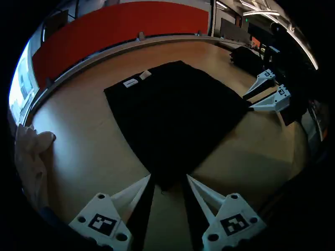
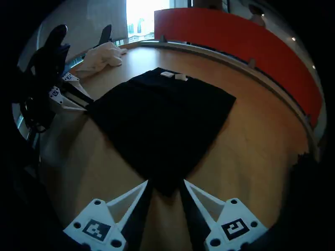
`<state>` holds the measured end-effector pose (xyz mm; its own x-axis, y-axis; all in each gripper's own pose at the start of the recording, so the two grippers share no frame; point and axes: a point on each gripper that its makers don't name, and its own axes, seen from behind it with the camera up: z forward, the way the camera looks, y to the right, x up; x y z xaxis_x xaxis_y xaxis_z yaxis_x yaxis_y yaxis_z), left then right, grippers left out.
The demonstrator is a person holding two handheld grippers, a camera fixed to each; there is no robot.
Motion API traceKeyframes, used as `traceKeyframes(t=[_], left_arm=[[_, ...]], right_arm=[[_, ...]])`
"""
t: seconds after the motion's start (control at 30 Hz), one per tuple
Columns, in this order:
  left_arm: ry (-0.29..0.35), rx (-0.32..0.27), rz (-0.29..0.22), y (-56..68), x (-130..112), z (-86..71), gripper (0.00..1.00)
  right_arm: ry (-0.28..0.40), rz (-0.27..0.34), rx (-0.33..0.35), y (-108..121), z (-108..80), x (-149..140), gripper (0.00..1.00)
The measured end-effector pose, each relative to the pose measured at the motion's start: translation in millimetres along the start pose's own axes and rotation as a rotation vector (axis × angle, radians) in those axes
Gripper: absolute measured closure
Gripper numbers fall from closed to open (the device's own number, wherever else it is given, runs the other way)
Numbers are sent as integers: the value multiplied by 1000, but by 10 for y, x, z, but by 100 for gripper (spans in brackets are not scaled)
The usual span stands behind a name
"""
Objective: Fold towel
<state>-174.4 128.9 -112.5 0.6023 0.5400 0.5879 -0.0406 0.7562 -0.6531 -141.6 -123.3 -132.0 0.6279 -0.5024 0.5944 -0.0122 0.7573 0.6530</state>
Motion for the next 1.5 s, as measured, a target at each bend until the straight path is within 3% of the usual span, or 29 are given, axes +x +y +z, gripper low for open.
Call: traceKeyframes(t=[0.2, 0.37, 0.87, 1.2, 1.5], left_arm=[[-2, 15, -20, -39, 9, 4, 81], [-4, 23, -21, -31, 16, 13, 89], [29, 17, -68, 27, 183, -121, 90], [65, 35, -99, -9, 411, -369, 90], [69, 29, -103, 45, 534, -612, 90]], right_arm=[[-11, 7, 7, -16, 9, 7, 78], [-16, 18, 22, -60, 21, 19, 85], [6, 35, -11, -13, -160, 140, 86], [67, 9, -37, -4, -444, 453, 86], [80, -17, -53, -32, -713, 574, 86]])
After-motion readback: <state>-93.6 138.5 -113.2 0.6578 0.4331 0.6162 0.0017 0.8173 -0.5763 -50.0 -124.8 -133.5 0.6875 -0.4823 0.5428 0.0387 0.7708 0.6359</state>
